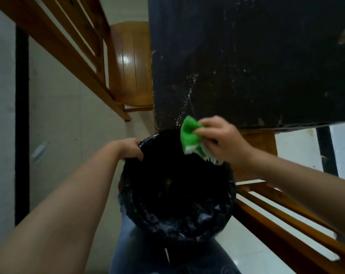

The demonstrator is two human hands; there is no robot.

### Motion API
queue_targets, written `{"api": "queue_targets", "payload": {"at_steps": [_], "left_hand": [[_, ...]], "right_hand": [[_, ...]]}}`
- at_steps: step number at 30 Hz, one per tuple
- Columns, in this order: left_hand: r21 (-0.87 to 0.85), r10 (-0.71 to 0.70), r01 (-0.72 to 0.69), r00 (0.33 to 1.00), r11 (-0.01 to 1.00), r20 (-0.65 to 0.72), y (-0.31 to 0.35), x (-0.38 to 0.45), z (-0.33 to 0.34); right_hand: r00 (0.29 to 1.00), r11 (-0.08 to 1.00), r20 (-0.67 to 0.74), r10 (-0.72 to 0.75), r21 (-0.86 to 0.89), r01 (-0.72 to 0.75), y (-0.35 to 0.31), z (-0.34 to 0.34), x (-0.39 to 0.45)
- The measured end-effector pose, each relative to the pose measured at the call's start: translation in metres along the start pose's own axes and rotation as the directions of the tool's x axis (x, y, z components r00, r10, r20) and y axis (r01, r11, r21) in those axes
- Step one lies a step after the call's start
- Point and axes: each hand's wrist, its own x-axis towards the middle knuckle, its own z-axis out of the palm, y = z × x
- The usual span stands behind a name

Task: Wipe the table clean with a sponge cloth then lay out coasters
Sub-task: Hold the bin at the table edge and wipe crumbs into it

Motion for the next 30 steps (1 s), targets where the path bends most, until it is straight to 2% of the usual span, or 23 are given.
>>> {"api": "queue_targets", "payload": {"at_steps": [2, 6, 11, 13, 15, 17, 19, 20, 21, 22, 23, 25, 28, 30], "left_hand": [[0.014, -0.002, 0.002, 1.0, 1.0, -0.008, 0.0, 0.002, -0.001], [0.009, -0.01, 0.01, 1.0, 1.0, -0.015, -0.001, 0.003, -0.002], [0.07, 0.0, 0.002, 1.0, 0.998, -0.021, -0.002, 0.003, -0.008], [0.072, -0.002, 0.003, 1.0, 0.997, -0.007, -0.002, 0.001, -0.01], [0.068, -0.003, 0.003, 1.0, 0.998, 0.0, -0.002, -0.003, -0.012], [0.064, 0.005, -0.005, 1.0, 0.998, -0.014, -0.003, -0.005, -0.013], [0.059, 0.018, -0.016, 1.0, 0.998, -0.026, -0.005, -0.007, -0.014], [0.064, 0.018, -0.016, 1.0, 0.998, -0.025, -0.005, -0.006, -0.014], [0.069, 0.02, -0.018, 1.0, 0.997, -0.023, -0.006, -0.008, -0.015], [0.076, 0.016, -0.015, 1.0, 0.997, -0.018, -0.007, -0.009, -0.015], [0.085, 0.018, -0.016, 1.0, 0.996, -0.019, -0.006, -0.01, -0.016], [0.098, 0.025, -0.022, 0.999, 0.995, -0.023, -0.006, -0.013, -0.016], [0.109, 0.015, -0.015, 1.0, 0.994, 0.002, -0.003, -0.015, -0.016], [0.133, 0.015, -0.013, 1.0, 0.991, -0.015, -0.004, -0.013, -0.016]], "right_hand": [[0.988, 0.995, -0.147, 0.053, -0.072, -0.064, 0.017, -0.018, 0.029], [0.896, 0.94, -0.363, 0.256, -0.124, -0.319, 0.057, -0.051, 0.092], [0.834, 0.837, -0.353, 0.424, -0.2, -0.51, 0.098, -0.039, 0.136], [0.868, 0.872, -0.342, 0.359, -0.209, -0.443, 0.088, -0.022, 0.132], [0.941, 0.946, -0.283, 0.187, -0.208, -0.25, 0.063, -0.005, 0.117], [0.981, 0.987, -0.194, 0.002, -0.156, -0.033, 0.03, 0.012, 0.088], [0.989, 0.986, 0.026, -0.145, -0.08, 0.147, -0.002, 0.029, 0.048], [0.965, 0.977, 0.173, -0.198, -0.047, 0.209, -0.013, 0.038, 0.029], [0.932, 0.973, 0.295, -0.213, -0.026, 0.231, -0.024, 0.043, 0.013], [0.912, 0.981, 0.365, -0.185, 0.02, 0.191, -0.029, 0.048, 0.001], [0.915, 0.992, 0.386, -0.118, 0.086, 0.091, -0.031, 0.048, -0.003], [0.936, 0.992, 0.348, -0.048, 0.126, 0.004, -0.028, 0.043, -0.003], [0.928, 0.994, 0.357, -0.11, 0.04, 0.102, -0.027, 0.029, 0.008], [0.961, 0.995, 0.275, -0.016, 0.096, -0.011, -0.028, 0.007, 0.016]]}}
